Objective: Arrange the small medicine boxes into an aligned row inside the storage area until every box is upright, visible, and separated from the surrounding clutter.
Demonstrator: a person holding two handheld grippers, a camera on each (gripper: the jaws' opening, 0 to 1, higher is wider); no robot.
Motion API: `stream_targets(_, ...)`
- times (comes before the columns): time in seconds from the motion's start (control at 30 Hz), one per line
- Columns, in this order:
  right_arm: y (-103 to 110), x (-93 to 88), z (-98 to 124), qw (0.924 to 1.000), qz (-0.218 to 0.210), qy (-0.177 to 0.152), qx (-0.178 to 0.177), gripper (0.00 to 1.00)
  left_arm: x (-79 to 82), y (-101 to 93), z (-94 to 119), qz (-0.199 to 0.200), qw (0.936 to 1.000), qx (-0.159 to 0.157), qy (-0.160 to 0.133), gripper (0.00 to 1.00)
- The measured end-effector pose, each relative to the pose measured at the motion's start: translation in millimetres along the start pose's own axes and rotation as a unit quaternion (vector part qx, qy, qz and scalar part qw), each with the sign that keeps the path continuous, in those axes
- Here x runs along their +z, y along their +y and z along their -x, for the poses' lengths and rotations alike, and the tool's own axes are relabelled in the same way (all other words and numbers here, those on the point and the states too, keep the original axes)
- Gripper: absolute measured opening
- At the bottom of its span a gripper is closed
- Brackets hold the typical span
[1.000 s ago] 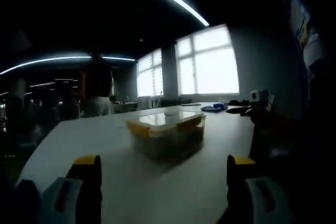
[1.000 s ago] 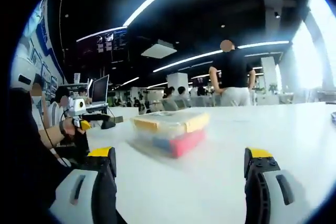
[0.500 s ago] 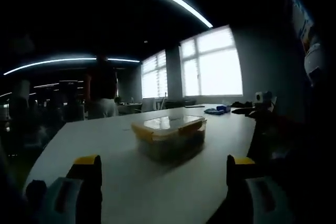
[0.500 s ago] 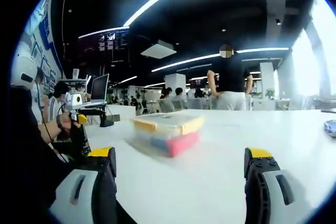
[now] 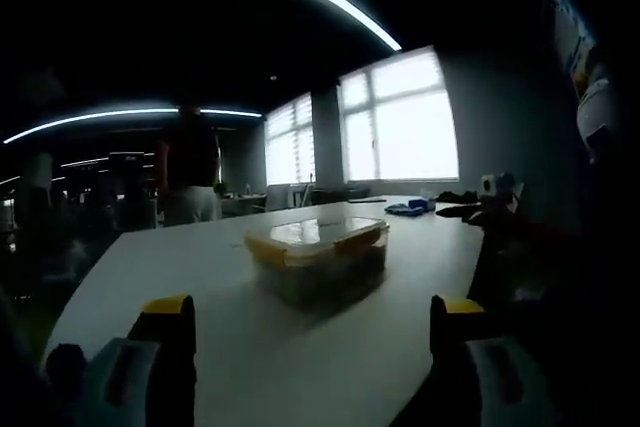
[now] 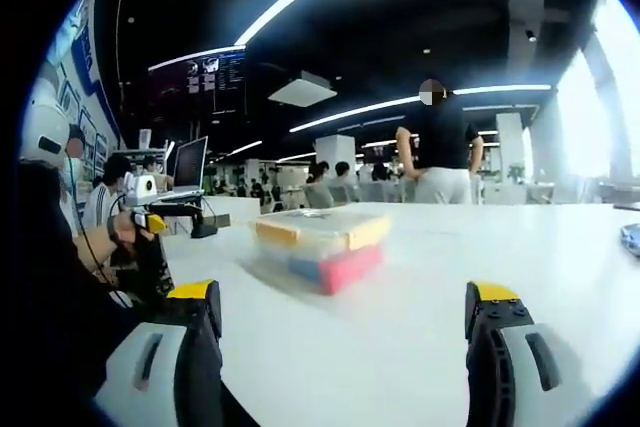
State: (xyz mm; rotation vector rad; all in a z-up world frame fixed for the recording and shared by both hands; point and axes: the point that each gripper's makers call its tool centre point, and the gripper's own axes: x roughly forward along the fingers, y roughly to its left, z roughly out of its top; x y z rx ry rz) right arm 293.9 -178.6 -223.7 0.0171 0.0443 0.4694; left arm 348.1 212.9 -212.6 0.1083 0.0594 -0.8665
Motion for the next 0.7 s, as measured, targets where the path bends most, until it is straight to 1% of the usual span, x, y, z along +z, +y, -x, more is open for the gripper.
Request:
stream_targets(0.13,0.7,0.6,0.4,1.0,-0.003,-0.002,0.001,1.0,0.5,-0.4,-0.5,0.0,1.0,0.0,0.001,0.97)
stream_targets(0.27,2.3,1.0,0.9,1.0,-0.002,-0.003,0.002,1.0,4.0,-2.6,-0.6,-0.003,1.0,-0.003,-0.004,0.96)
stream_targets(0.53,2.8,-3.0,-1.4,1.0,-0.004,0.002,0.001,1.0,5.9,-2.4,-1.5,-0.005,1.0,-0.004,-0.005,0.95)
stream_targets(0.7,3.6,-4.5,-2.1,1.0,-0.005,0.003,0.002,1.0,4.0,-1.7,-1.4,-0.007,1.0,-0.004,-0.002,0.95)
